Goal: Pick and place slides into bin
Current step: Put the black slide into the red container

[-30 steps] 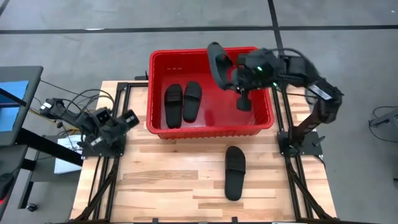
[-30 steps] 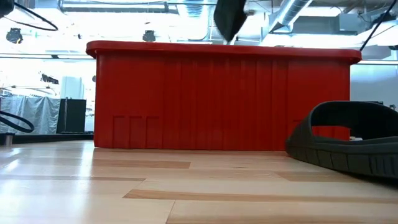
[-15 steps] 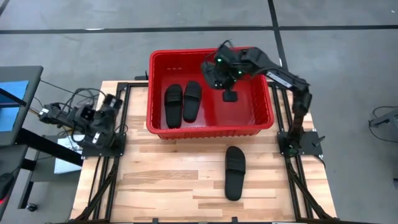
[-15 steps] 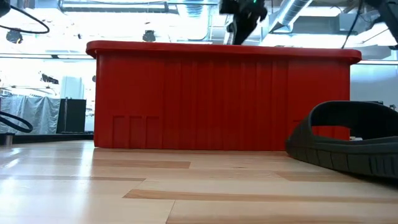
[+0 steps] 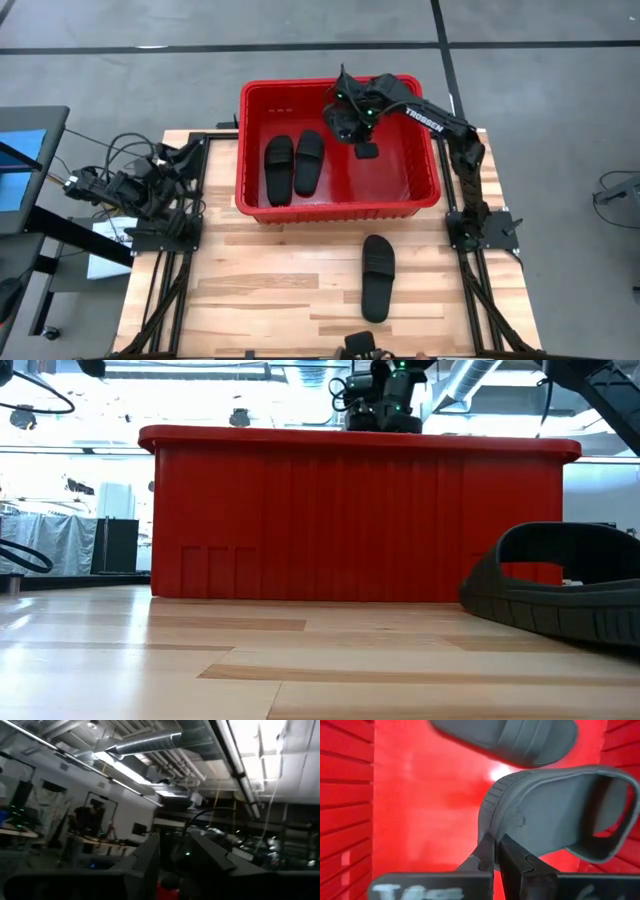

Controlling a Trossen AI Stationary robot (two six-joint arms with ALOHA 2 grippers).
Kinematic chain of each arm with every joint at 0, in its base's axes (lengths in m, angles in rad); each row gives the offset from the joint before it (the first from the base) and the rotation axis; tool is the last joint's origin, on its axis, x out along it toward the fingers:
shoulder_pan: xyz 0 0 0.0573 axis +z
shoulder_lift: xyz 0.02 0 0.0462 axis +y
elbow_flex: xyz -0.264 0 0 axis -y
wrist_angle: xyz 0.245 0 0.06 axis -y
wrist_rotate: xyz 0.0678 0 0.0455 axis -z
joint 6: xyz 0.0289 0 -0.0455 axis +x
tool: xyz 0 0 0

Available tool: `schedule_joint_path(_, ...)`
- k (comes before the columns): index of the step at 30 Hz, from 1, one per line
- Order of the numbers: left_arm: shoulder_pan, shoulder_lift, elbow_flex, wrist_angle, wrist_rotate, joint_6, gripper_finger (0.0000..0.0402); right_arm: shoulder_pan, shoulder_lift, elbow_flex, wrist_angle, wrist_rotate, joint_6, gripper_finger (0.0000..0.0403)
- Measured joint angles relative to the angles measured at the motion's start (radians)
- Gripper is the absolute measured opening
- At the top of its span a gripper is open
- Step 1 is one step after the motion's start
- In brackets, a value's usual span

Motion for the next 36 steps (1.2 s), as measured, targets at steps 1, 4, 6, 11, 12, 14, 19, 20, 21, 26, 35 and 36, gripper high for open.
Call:
schedule_joint_path(1, 0.000, 0.000, 0.000, 0.001, -0.008, 0.018, 0.0093, -0.003, 0.001, 0.000, 0.000, 0.000, -0.002, 0.0000)
schedule_joint_path(4, 0.000, 0.000, 0.008, 0.000, -0.010, 0.045, 0.0093, -0.012, 0.000, 0.000, 0.000, -0.002, -0.002, 0.0000)
schedule_joint_path(6, 0.000, 0.000, 0.024, -0.024, -0.010, 0.046, 0.0093, -0.013, 0.000, 0.000, -0.004, -0.001, -0.001, 0.0000)
schedule_joint_path(11, -0.001, 0.001, 0.082, -0.139, -0.010, 0.022, 0.0093, -0.008, 0.000, 0.000, -0.042, 0.047, 0.030, 0.0000)
schedule_joint_path(12, -0.001, 0.000, 0.095, -0.161, -0.010, 0.014, 0.0093, 0.000, 0.000, 0.000, -0.042, 0.055, 0.032, 0.0000)
schedule_joint_path(14, -0.001, 0.000, 0.118, -0.203, -0.010, 0.010, 0.0093, 0.011, 0.000, 0.000, -0.035, 0.065, 0.033, 0.0000)
schedule_joint_path(19, -0.001, 0.000, 0.170, -0.311, -0.011, -0.018, 0.0093, 0.046, 0.000, 0.000, -0.037, 0.146, 0.112, 0.0000)
schedule_joint_path(20, -0.001, 0.000, 0.183, -0.341, -0.011, -0.025, 0.0093, 0.057, 0.000, 0.000, -0.038, 0.175, 0.123, 0.0000)
schedule_joint_path(21, -0.001, 0.000, 0.198, -0.382, -0.012, -0.035, 0.0093, 0.066, 0.000, 0.000, -0.037, 0.194, 0.129, 0.0000)
schedule_joint_path(26, -0.001, 0.000, 0.285, -0.687, -0.043, -0.167, 0.0093, 0.097, 0.000, 0.000, -0.035, 0.200, 0.162, 0.0000)
schedule_joint_path(35, 0.000, 0.000, 0.439, -1.247, 0.185, -0.516, 0.0093, 0.114, 0.076, -0.001, -0.082, 0.222, 0.235, 0.0000)
schedule_joint_path(36, 0.000, 0.000, 0.447, -1.266, 0.231, -0.525, 0.0093, 0.118, 0.093, -0.001, -0.088, 0.234, 0.235, 0.0000)
